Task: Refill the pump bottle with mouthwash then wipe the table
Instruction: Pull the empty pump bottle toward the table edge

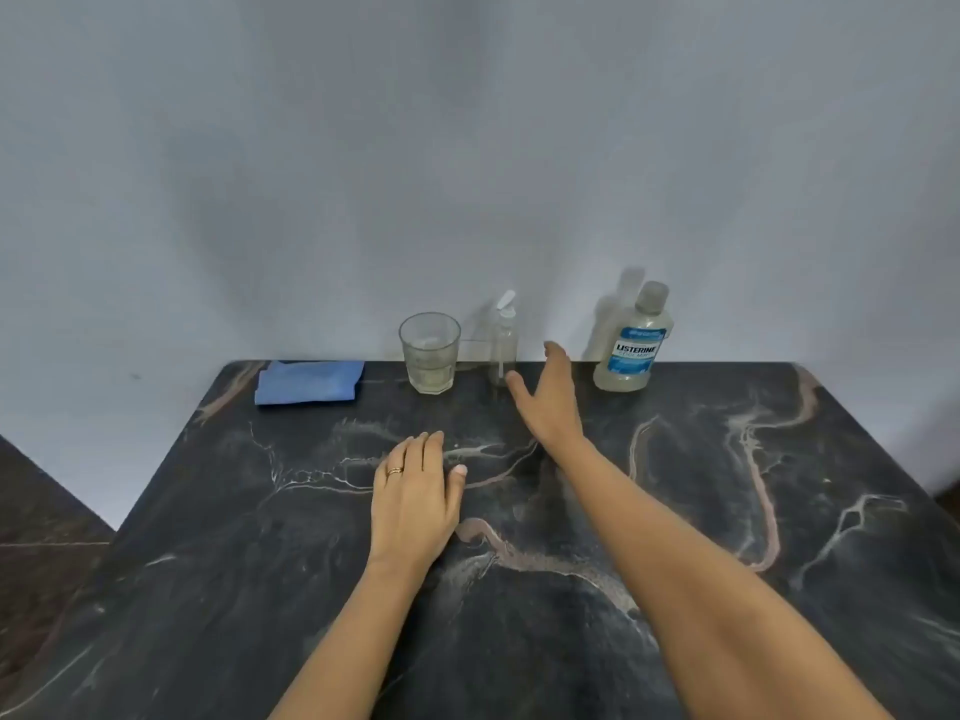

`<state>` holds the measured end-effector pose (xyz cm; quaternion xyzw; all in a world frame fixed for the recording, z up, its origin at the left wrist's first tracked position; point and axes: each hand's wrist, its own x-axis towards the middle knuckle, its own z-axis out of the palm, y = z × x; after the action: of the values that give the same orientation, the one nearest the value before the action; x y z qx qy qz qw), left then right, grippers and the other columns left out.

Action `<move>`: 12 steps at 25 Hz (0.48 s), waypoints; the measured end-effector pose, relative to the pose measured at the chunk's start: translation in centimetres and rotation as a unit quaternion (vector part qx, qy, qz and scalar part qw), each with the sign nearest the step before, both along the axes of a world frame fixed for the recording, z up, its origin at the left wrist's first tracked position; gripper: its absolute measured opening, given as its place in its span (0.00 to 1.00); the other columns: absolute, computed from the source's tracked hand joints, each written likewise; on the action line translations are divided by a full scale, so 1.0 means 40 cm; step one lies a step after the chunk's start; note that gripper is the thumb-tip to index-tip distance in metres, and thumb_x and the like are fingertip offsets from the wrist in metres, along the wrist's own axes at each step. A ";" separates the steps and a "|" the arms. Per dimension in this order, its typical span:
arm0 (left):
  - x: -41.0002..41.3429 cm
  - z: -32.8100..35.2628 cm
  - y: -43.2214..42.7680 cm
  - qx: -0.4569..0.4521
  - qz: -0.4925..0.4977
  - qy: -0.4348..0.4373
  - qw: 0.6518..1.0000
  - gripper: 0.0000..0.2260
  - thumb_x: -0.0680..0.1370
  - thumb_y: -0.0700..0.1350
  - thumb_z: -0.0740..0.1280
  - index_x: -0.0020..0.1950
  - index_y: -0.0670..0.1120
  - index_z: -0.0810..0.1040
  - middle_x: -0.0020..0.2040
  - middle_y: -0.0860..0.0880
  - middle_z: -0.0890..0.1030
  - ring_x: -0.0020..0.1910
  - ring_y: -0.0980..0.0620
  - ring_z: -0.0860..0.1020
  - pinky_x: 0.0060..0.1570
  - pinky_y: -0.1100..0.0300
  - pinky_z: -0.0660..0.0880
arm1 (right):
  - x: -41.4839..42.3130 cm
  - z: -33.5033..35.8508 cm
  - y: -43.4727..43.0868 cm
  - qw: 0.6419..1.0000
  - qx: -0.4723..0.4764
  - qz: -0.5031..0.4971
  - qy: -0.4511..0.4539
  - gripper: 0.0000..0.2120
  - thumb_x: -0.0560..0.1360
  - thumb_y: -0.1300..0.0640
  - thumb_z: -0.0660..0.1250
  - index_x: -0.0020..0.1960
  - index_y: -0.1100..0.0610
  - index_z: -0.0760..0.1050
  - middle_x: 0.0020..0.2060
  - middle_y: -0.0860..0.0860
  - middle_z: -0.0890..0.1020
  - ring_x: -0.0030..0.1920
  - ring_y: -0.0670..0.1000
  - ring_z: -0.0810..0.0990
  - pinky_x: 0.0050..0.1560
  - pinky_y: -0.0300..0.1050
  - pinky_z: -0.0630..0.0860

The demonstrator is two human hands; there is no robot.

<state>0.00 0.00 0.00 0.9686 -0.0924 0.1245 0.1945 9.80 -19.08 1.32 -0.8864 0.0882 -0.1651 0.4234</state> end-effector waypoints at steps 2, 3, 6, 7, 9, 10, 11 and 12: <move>0.003 -0.026 -0.003 0.025 -0.019 -0.027 0.999 0.19 0.80 0.50 0.63 0.67 0.42 0.75 0.64 0.44 0.78 0.66 0.44 0.73 0.64 0.48 0.69 | 0.036 -0.010 0.017 0.999 0.037 -0.007 -0.020 0.36 0.73 0.48 0.69 0.74 0.58 0.56 0.71 0.56 0.65 0.70 0.54 0.65 0.68 0.46 0.64; 0.007 -0.039 -0.003 0.032 -0.024 -0.033 0.999 0.19 0.80 0.51 0.63 0.67 0.43 0.75 0.64 0.44 0.78 0.66 0.44 0.73 0.64 0.48 0.69 | 0.058 -0.011 0.023 0.999 0.049 -0.007 -0.019 0.37 0.72 0.48 0.71 0.73 0.58 0.56 0.70 0.56 0.66 0.69 0.54 0.66 0.66 0.45 0.65; 0.012 -0.056 -0.002 0.031 -0.015 -0.022 0.999 0.19 0.81 0.53 0.60 0.67 0.44 0.74 0.63 0.46 0.78 0.65 0.45 0.73 0.63 0.49 0.69 | 0.103 -0.025 0.035 0.997 0.081 -0.001 -0.006 0.34 0.70 0.52 0.73 0.70 0.58 0.60 0.65 0.57 0.72 0.62 0.54 0.73 0.57 0.41 0.68; 0.014 -0.059 -0.001 0.032 -0.010 -0.026 0.999 0.19 0.81 0.53 0.59 0.67 0.44 0.74 0.63 0.46 0.78 0.64 0.45 0.73 0.62 0.50 0.70 | 0.114 -0.028 0.033 0.996 0.093 0.001 -0.003 0.31 0.71 0.54 0.73 0.68 0.57 0.63 0.63 0.58 0.74 0.57 0.53 0.75 0.54 0.39 0.70; 0.012 -0.055 -0.001 0.041 -0.004 -0.034 0.999 0.19 0.80 0.53 0.61 0.65 0.43 0.75 0.60 0.45 0.80 0.61 0.44 0.76 0.57 0.49 0.72 | 0.119 -0.023 0.034 0.994 0.107 0.000 0.007 0.24 0.70 0.56 0.73 0.62 0.57 0.68 0.58 0.58 0.77 0.49 0.50 0.76 0.45 0.33 0.71; 0.006 -0.051 -0.001 0.052 -0.003 -0.043 0.998 0.18 0.80 0.53 0.62 0.63 0.42 0.77 0.58 0.44 0.81 0.58 0.43 0.77 0.54 0.48 0.73 | 0.113 -0.018 0.031 0.994 0.112 0.002 0.005 0.22 0.70 0.56 0.74 0.60 0.58 0.69 0.56 0.57 0.77 0.47 0.49 0.75 0.40 0.30 0.69; -0.003 -0.046 0.001 0.063 -0.003 -0.048 0.997 0.17 0.79 0.52 0.64 0.61 0.42 0.78 0.55 0.43 0.82 0.55 0.43 0.79 0.51 0.48 0.75 | 0.098 -0.013 0.029 0.994 0.112 0.007 -0.002 0.22 0.70 0.55 0.74 0.59 0.58 0.70 0.54 0.56 0.78 0.47 0.48 0.75 0.37 0.28 0.67; -0.013 -0.045 0.004 0.069 -0.005 -0.056 0.996 0.16 0.78 0.51 0.66 0.59 0.41 0.79 0.52 0.43 0.83 0.52 0.42 0.80 0.47 0.49 0.76 | 0.076 -0.009 0.027 0.994 0.108 0.013 -0.011 0.21 0.69 0.54 0.74 0.58 0.57 0.71 0.52 0.55 0.78 0.47 0.48 0.76 0.37 0.28 0.66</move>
<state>-0.54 0.16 -1.79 0.9706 -0.1166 0.1710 0.1228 12.85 -17.99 0.97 -0.8345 0.0895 -0.1593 0.5199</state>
